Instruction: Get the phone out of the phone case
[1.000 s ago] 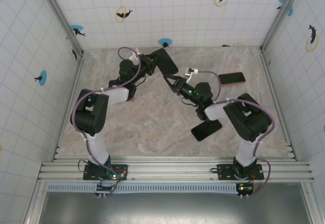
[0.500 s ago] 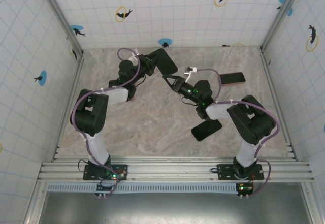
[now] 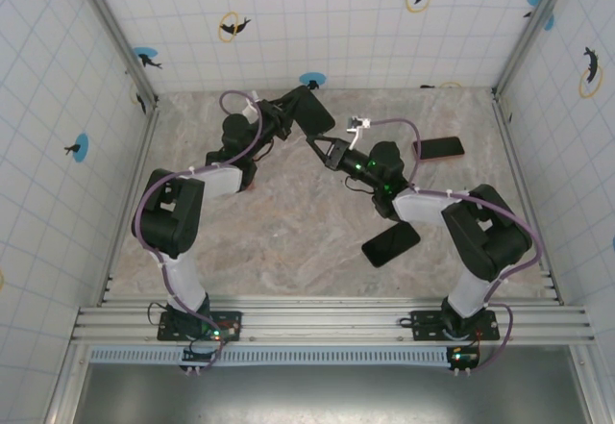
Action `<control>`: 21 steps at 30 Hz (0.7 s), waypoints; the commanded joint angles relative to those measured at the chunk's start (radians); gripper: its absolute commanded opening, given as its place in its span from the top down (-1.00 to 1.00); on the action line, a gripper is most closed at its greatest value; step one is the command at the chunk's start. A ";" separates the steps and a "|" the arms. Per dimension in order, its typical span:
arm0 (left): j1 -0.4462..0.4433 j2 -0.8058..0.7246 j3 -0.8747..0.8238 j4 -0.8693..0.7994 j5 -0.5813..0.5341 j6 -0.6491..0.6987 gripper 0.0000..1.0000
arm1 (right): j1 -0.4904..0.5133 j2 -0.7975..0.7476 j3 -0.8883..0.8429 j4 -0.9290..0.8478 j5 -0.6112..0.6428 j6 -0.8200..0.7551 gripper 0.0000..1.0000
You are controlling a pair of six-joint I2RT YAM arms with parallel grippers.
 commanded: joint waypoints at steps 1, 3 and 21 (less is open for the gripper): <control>-0.011 -0.110 0.025 0.139 0.050 -0.103 1.00 | -0.044 0.014 0.006 -0.183 0.061 -0.134 0.90; -0.011 -0.106 0.032 0.140 0.054 -0.113 1.00 | -0.044 0.008 0.025 -0.224 0.049 -0.200 0.90; -0.004 -0.087 0.101 0.100 0.113 -0.076 0.99 | -0.112 0.011 0.057 -0.213 -0.037 -0.220 0.78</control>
